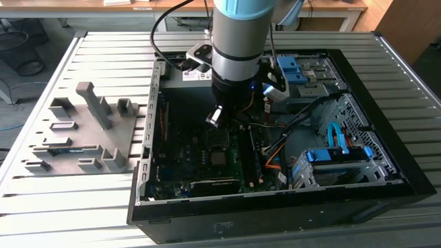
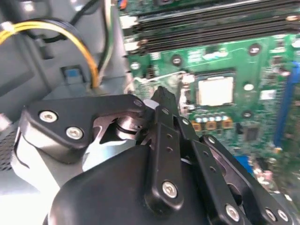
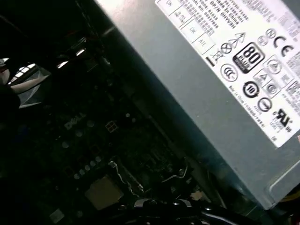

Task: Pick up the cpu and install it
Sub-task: 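Close the cpu cover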

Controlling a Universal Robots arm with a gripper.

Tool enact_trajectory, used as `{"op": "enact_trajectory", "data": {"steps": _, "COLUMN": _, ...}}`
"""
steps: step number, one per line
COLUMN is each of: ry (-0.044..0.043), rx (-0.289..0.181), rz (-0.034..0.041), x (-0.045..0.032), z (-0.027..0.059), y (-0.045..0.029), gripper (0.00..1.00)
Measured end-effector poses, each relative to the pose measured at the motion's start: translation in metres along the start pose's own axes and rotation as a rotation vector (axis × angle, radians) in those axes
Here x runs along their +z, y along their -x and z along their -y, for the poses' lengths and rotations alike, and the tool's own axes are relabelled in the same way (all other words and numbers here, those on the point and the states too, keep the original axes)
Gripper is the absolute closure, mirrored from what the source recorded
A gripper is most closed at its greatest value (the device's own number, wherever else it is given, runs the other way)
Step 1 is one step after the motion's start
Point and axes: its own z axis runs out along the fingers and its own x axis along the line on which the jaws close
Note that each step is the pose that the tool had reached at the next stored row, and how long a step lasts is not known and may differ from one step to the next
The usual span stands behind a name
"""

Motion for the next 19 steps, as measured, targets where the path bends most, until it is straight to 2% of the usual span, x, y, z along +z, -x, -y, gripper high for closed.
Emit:
{"op": "enact_trajectory", "data": {"steps": 6, "ry": -0.0694, "rx": -0.001, "rz": -0.0849, "x": -0.0001, "z": -0.0001, "y": -0.0001, "gripper": 0.90}}
{"op": "enact_trajectory", "data": {"steps": 8, "ry": -0.0894, "rx": -0.001, "rz": -0.1092, "x": 0.0001, "z": -0.0001, "y": -0.0001, "gripper": 0.90}}
{"op": "enact_trajectory", "data": {"steps": 15, "ry": -0.0903, "rx": -0.001, "rz": -0.1105, "x": -0.0001, "z": -0.0001, "y": -0.0002, "gripper": 0.90}}
{"op": "enact_trajectory", "data": {"steps": 17, "ry": -0.0898, "rx": -0.001, "rz": -0.1099, "x": -0.0047, "z": -0.0003, "y": -0.0001, "gripper": 0.90}}
{"op": "enact_trajectory", "data": {"steps": 19, "ry": -0.0896, "rx": -0.001, "rz": -0.1097, "x": -0.0140, "z": -0.0008, "y": 0.0003, "gripper": 0.90}}
